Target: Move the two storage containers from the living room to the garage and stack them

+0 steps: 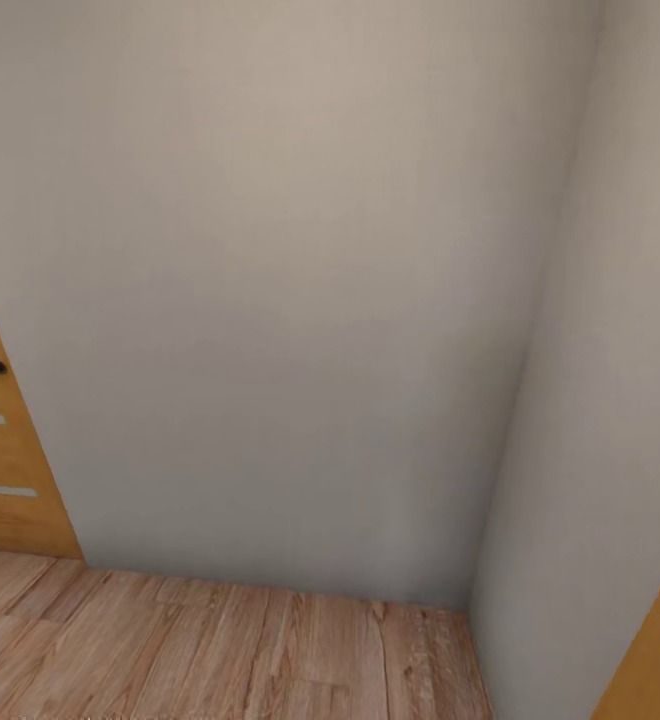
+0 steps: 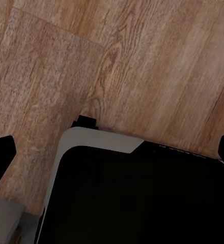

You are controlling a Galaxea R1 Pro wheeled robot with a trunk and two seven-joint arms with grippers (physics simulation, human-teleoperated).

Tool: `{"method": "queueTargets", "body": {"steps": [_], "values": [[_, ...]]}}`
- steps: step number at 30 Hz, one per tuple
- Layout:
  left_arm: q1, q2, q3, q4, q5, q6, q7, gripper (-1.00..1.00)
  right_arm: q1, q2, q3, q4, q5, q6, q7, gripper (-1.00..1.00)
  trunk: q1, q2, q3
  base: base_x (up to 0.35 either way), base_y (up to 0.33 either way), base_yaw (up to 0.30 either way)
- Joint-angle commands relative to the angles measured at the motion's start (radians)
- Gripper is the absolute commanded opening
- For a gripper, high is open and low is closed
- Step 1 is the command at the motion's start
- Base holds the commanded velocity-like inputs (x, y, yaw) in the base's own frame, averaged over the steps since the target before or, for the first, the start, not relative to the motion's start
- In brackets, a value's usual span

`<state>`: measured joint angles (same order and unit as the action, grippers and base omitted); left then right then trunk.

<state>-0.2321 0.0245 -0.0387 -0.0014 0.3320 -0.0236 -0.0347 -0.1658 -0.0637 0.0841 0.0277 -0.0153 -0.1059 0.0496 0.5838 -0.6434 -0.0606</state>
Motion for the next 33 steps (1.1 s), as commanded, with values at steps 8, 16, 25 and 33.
{"method": "queueTargets", "body": {"steps": [8,16,25,33], "values": [[-0.001,0.000,-0.004,0.001,0.009,-0.003,-0.004,1.00,-0.001,-0.001,0.009,0.003,-0.002,-0.006,0.003,1.00,0.000,-0.002,-0.002,0.000,0.000,0.255],[-0.001,0.000,-0.004,0.001,0.009,-0.003,-0.004,1.00,-0.001,-0.001,0.009,0.003,-0.002,-0.006,0.003,1.00,0.000,-0.002,-0.002,0.000,0.000,0.267],[-0.001,-0.001,-0.004,0.001,0.009,-0.003,-0.002,1.00,-0.001,-0.001,0.009,0.003,-0.002,-0.006,0.002,1.00,0.000,-0.002,-0.002,0.000,0.000,0.224],[-0.001,0.000,-0.004,0.001,0.008,-0.001,-0.002,1.00,-0.001,-0.001,0.009,0.003,-0.002,-0.006,0.003,1.00,0.000,-0.002,-0.002,0.183,0.000,0.018]]}}
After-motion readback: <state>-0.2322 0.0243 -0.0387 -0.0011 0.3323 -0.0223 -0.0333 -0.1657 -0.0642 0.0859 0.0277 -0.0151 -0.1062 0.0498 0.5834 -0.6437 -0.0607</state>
